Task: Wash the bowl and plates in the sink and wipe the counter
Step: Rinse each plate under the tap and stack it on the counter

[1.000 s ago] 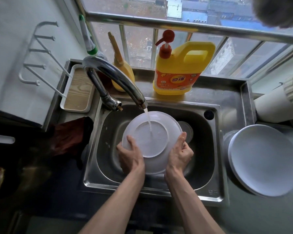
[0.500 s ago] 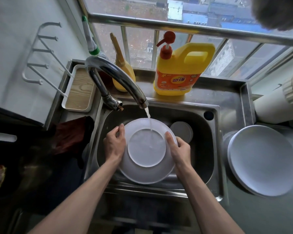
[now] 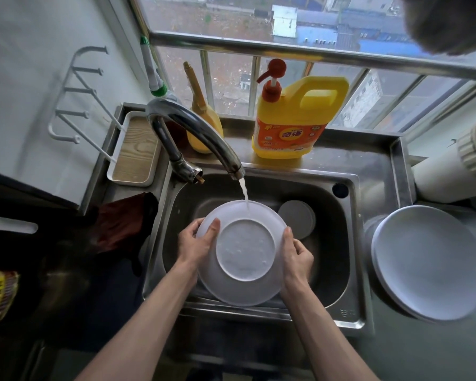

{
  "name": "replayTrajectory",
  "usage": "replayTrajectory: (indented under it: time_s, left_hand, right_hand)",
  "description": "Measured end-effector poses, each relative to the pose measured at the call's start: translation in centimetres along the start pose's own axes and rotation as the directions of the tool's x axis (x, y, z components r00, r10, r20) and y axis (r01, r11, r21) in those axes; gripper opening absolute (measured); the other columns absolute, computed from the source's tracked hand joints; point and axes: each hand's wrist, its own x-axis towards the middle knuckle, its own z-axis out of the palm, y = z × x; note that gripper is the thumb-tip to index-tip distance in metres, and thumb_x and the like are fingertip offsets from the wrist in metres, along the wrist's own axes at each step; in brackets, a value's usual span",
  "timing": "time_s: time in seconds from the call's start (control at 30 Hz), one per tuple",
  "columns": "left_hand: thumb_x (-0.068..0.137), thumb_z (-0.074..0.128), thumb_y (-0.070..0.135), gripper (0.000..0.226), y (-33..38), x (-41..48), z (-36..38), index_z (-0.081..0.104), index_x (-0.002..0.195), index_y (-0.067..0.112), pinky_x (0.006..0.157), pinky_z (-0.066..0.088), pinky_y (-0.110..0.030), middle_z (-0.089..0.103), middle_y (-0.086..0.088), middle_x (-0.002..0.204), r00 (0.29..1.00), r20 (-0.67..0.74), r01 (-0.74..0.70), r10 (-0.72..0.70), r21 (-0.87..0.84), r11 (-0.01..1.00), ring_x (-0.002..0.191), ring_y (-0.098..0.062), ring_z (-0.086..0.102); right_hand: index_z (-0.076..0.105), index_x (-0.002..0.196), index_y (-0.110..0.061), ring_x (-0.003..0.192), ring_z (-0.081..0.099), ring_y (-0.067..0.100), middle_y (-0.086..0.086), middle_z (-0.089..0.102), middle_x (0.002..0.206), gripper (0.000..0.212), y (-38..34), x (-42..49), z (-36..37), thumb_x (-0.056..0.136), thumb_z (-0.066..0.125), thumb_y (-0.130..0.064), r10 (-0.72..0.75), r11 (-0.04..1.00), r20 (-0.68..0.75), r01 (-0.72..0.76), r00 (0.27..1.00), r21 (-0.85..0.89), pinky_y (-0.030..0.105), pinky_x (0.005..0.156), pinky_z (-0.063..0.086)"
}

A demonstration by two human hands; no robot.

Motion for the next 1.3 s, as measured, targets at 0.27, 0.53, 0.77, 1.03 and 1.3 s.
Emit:
replayTrajectory:
  time_s: [0.27,0.53,0.77,1.03,1.3]
  left_hand:
    - [0.100,0.066,0.031,0.013,2.1,1.3,0.8,0.075,0.108,0.026,0.072,0.058,-0.028,0.076,0.002,0.100,0.991,0.078,-0.109,0.112,-0.044,0.993,0.090,-0.016,0.072]
    - [0.086,0.079,0.009,0.047,0.9,0.9,-0.8,0.067,0.129,0.021,0.078,0.062,-0.041,0.076,-0.010,0.116,0.980,0.196,0.042,0.028,-0.346,0.937,0.100,-0.031,0.074]
    - [0.085,0.082,0.027,0.066,-2.0,0.3,-0.5,0.054,0.144,0.031,0.085,0.062,-0.052,0.066,-0.007,0.129,0.971,0.114,0.229,-0.208,-0.215,0.949,0.107,-0.033,0.069]
    - [0.080,0.087,0.028,0.094,-2.7,-0.3,1.0,0.032,0.156,0.033,0.102,0.053,-0.057,0.054,-0.007,0.140,0.949,0.103,0.307,-0.297,-0.092,0.947,0.122,-0.032,0.058]
    - [0.079,0.087,0.035,0.104,-2.6,0.0,3.1,0.022,0.161,0.036,0.069,0.060,-0.053,0.050,-0.014,0.149,0.857,0.066,0.500,-0.511,-0.342,0.795,0.114,-0.040,0.059]
  right_hand:
    - [0.065,0.125,-0.020,0.107,0.064,0.023,0.003,0.068,0.113,0.034,-0.4,1.8,0.1,0.107,0.051,-0.045,0.012,0.996,0.063,-0.006,0.998,-0.088,0.045,0.093,0.056]
    - [0.068,0.122,-0.014,0.106,0.069,0.028,0.006,0.073,0.112,0.034,-0.7,2.4,0.4,0.106,0.056,-0.041,0.192,0.980,0.144,-0.182,0.971,-0.082,0.051,0.097,0.058]
    - [0.069,0.105,0.005,0.085,0.063,0.028,0.030,0.070,0.101,0.040,-0.4,1.9,-0.4,0.106,0.057,-0.034,0.118,0.992,0.054,-0.115,0.992,-0.056,0.057,0.096,0.055]
    - [0.066,0.109,-0.005,0.093,0.068,0.028,0.012,0.070,0.101,0.042,-0.2,0.8,0.7,0.107,0.051,-0.044,-0.048,0.995,-0.018,0.046,0.999,-0.092,0.042,0.080,0.058]
    - [0.054,0.096,-0.008,0.073,0.065,0.018,0.007,0.067,0.087,0.039,-1.3,-1.0,0.7,0.109,0.045,-0.043,-0.311,0.938,0.106,0.323,0.945,-0.125,0.026,0.056,0.054]
